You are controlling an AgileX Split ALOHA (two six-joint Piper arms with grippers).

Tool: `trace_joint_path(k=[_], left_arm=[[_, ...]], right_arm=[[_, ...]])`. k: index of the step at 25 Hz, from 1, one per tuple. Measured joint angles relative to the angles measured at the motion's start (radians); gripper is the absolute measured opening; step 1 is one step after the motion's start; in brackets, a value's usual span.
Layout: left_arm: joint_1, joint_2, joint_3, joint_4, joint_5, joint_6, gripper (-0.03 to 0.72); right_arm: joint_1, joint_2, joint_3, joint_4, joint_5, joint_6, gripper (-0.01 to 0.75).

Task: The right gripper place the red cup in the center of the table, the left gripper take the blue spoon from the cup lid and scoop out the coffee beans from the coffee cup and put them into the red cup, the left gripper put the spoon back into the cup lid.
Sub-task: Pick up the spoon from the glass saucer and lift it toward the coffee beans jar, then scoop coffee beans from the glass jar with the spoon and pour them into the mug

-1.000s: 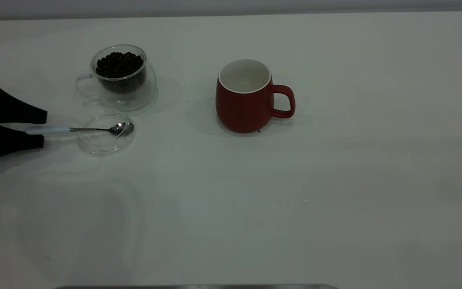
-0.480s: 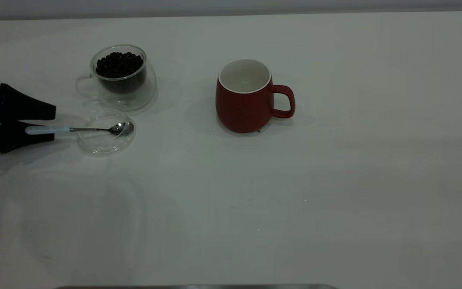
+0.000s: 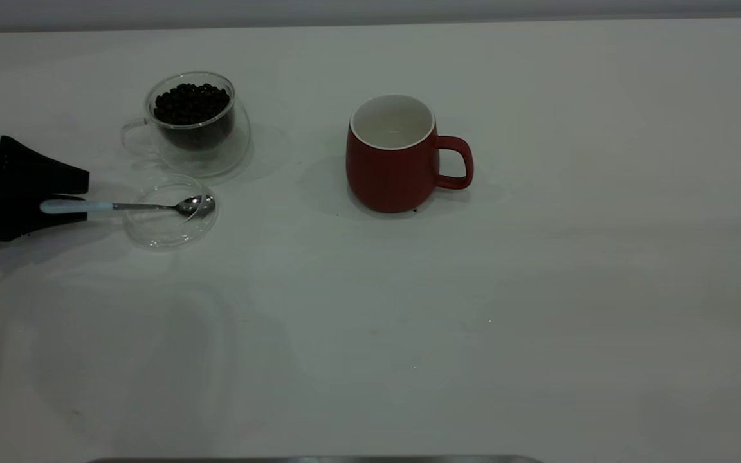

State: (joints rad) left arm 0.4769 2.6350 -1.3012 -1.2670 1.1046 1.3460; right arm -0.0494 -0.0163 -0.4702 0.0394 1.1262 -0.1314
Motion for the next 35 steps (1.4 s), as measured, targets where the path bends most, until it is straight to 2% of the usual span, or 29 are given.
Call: trace_joint_path(k=[6,10,17,28,35], left_arm=[[0.0,0.0,0.0,0.0,0.0,-0.03,0.224],[0.0,0.0,0.0,0.0,0.0,-0.041,0.126],[0.003,-0.005,-0.01,0.014,0.0,-0.104,0.12],[0.029,-0.082,-0.183,0.266,0.038,-0.342,0.12],[0.028,-0.149,-0.249,0.272,0.046,-0.4,0.12]], right_arm=[[0.0,0.0,0.0,0.0,0.0,0.0,0.588],[0.0,0.0,0.0,0.0,0.0,0.0,0.588],[0.0,0.0,0.0,0.0,0.0,0.0,0.588],[0.0,0.0,0.0,0.0,0.0,0.0,0.588],[0.0,0.0,0.001,0.0,0.0,0.0,0.588]])
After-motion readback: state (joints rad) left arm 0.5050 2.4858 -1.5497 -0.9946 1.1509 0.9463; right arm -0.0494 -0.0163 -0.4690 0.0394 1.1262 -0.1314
